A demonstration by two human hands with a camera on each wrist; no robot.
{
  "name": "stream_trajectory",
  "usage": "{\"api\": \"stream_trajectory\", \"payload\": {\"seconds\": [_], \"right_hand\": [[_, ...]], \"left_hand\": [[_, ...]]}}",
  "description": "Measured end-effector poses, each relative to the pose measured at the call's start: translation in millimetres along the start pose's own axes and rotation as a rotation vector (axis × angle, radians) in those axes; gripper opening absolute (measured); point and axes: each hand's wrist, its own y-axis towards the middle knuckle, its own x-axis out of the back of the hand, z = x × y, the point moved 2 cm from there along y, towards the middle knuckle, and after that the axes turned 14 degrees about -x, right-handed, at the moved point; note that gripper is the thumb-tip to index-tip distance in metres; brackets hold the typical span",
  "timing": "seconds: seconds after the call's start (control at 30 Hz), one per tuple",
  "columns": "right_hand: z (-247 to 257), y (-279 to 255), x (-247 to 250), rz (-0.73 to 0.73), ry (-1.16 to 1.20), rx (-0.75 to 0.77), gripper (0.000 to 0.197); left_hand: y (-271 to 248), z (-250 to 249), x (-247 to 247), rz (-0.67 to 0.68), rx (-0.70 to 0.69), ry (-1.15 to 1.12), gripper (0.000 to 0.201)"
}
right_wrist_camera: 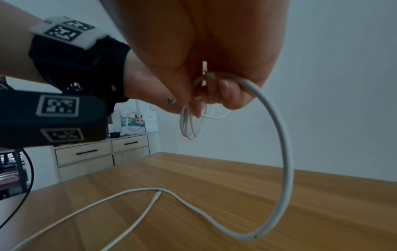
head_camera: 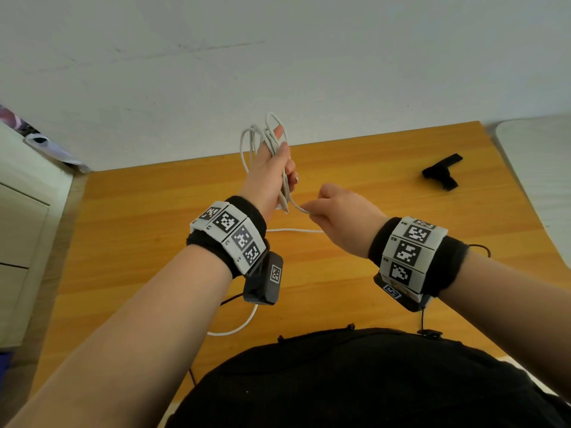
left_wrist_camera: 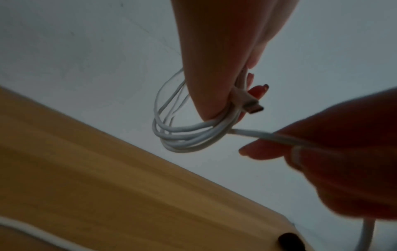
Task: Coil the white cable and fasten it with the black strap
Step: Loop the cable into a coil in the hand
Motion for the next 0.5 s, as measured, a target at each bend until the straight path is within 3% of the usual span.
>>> {"api": "stream_trajectory", "payload": {"seconds": [0.13,0.27,0.37,0.5], "right_hand": [[-2,3,-6,0.091,-0.107,-0.096,0.033],[-3,3,-13,0.227,-0.199,-0.145,0.025],[3,1,-14,0.252,-0.203,-0.080,0.022],[10,-1,-8,0.168,-0.153,0.024,0.032]], "left_hand": [[-1,-7,-3,-0.057,0.118,-0.209,0.038],[-4,-13,-7,-0.040,0.144,-0.286,0.037],[-6,-12,-9,0.002,0.143,-0.249,0.040],[-8,-7,-9,0.072,0.131,-0.066,0.039]]}}
